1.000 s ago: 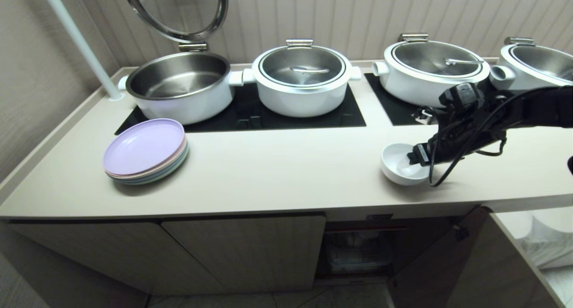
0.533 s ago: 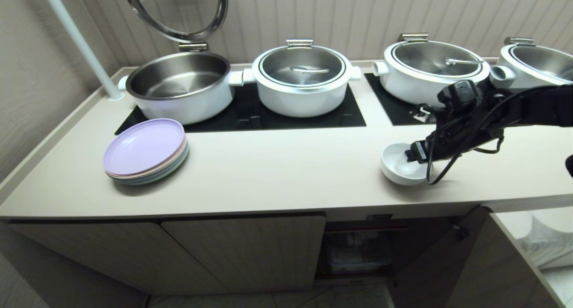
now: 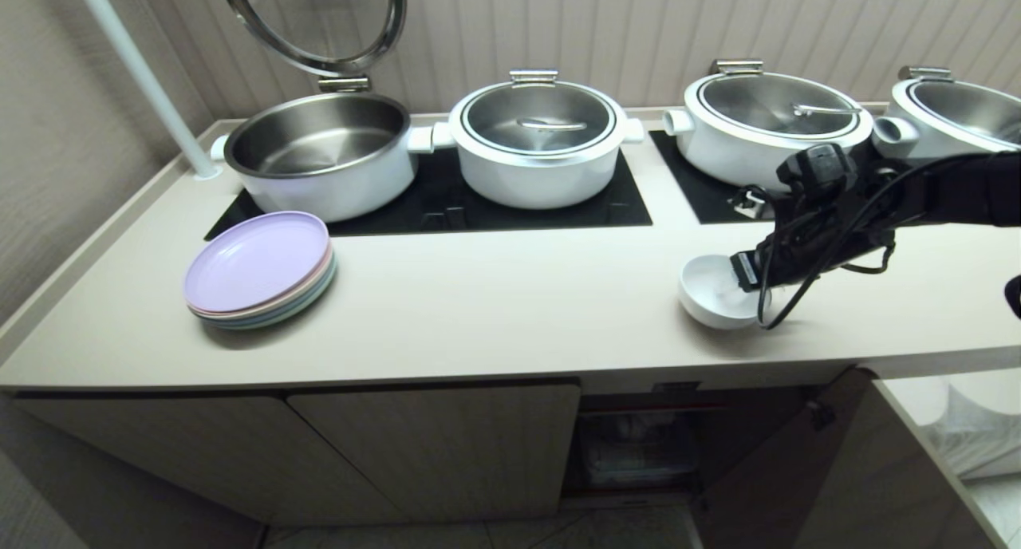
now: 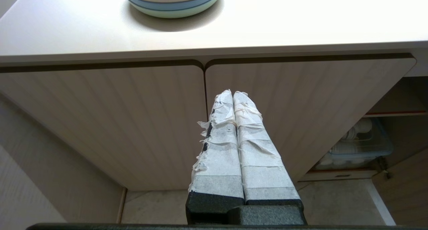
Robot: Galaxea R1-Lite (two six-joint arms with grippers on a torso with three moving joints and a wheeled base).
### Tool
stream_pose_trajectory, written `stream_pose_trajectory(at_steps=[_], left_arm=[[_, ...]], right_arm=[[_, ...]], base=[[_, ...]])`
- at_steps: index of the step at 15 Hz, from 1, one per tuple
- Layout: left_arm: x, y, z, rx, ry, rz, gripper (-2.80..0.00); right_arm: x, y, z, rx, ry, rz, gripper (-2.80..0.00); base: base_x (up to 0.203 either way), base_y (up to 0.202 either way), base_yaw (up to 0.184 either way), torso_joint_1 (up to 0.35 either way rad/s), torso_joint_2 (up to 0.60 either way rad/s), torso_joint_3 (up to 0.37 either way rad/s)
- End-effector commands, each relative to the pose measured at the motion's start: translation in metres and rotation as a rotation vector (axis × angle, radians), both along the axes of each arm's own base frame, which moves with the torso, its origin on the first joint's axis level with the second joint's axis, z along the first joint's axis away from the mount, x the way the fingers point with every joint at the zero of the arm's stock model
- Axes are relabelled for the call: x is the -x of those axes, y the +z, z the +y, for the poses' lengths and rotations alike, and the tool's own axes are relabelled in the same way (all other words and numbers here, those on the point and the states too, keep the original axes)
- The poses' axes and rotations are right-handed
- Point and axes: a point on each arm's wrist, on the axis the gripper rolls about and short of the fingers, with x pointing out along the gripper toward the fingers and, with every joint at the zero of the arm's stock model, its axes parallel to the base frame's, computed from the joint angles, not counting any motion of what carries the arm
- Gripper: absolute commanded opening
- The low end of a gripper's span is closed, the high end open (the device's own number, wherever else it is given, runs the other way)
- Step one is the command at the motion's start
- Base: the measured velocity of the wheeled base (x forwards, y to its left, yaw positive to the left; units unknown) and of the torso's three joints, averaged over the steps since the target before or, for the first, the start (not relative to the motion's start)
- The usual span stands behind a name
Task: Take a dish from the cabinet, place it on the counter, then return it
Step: Pick up the bowl from the table
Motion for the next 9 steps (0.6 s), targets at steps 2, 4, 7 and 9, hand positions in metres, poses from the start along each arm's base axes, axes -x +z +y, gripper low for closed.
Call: stream_pose_trajectory(at_steps=[2, 4, 7, 9], left_arm=[[0.0000, 0.0000, 0.0000, 0.000, 0.000, -0.001, -2.80], [0.0000, 0.0000, 0.0000, 0.000, 0.000, -0.001, -2.80], [0.0000, 0.0000, 0.0000, 0.000, 0.000, -0.001, -2.80], [0.0000, 0.0000, 0.0000, 0.000, 0.000, -0.001, -2.80]], right_arm=[[0.0004, -0.0005, 0.0001, 0.000, 0.003, 0.004, -2.80], [0.0007, 0.0001, 0.0001, 0.000, 0.003, 0.002, -2.80], [0.0014, 0.0011, 0.0001, 0.000, 0.003, 0.001, -2.80], [0.0025, 0.0018, 0.0000, 0.001, 0.004, 0.001, -2.80]], base=[[0.000, 0.000, 0.000, 0.000, 0.00, 0.000], [0.000, 0.000, 0.000, 0.000, 0.00, 0.000], [0.000, 0.000, 0.000, 0.000, 0.00, 0.000], [0.000, 0.000, 0.000, 0.000, 0.00, 0.000]])
